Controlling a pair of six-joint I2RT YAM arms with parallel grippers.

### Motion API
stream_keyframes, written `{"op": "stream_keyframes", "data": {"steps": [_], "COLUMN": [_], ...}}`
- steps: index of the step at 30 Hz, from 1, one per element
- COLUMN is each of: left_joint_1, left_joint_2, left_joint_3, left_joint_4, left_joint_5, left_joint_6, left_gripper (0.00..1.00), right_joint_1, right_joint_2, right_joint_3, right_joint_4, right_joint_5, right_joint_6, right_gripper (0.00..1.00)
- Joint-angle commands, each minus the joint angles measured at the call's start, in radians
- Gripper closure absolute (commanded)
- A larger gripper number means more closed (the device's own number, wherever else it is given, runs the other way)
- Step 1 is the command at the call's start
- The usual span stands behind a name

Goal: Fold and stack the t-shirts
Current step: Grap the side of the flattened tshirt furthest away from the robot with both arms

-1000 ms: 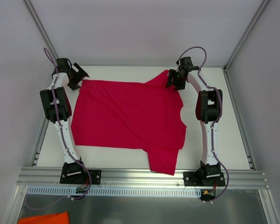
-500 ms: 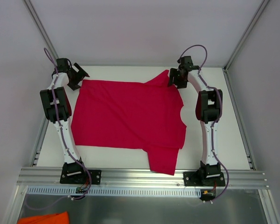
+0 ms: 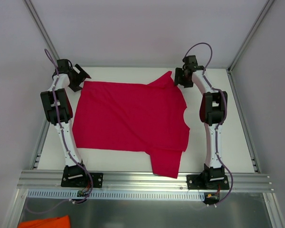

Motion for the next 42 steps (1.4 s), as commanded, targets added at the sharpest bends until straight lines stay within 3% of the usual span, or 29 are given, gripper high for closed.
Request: {"op": "stream_keyframes", "data": {"steps": [1,4,8,18,20,32,42], "left_joint_1": [0.01,0.01,0.01,0.013,0.015,0.021,0.024], "left_joint_2": [0.022,0.029,0.04,0.075,0.072,0.074,0.042], "left_joint_3": [0.041,0.041,0.043,0.063,0.063,0.064,0.057], "left_joint_4": [-0.02,-0.019,-0.011,-0.02,-0.022,-0.025,-0.037], "left_joint_5": [0.038,0.061,0.097,0.137,0.137,0.144,0.16], "left_joint_6": [0.011,0.02,0.018,0.014,0.017,0.017,0.025], "left_gripper": [0.08,0.25,0.35,0.36,0.45,0.72,0.71], "right_joint_1": [-0.005,-0.006,-0.005,-0.006,-0.005,-0.011,-0.014], "right_joint_2": [-0.017,-0.018,-0.011,-0.015,-0.009,-0.008,0.04], "right_joint_3": [0.086,0.058,0.063,0.063,0.063,0.066,0.067], "right_joint_4": [-0.016,-0.007,-0.012,-0.039,-0.042,-0.053,-0.049], "right_joint_5": [0.006,-0.026,-0.051,-0.092,-0.102,-0.126,-0.223], "right_joint_6": [-0.026,-0.019,-0.019,-0.025,-0.023,-0.011,0.067], "right_gripper": [0.32,0.33,0.34,0.35,0.35,0.35,0.37]}}
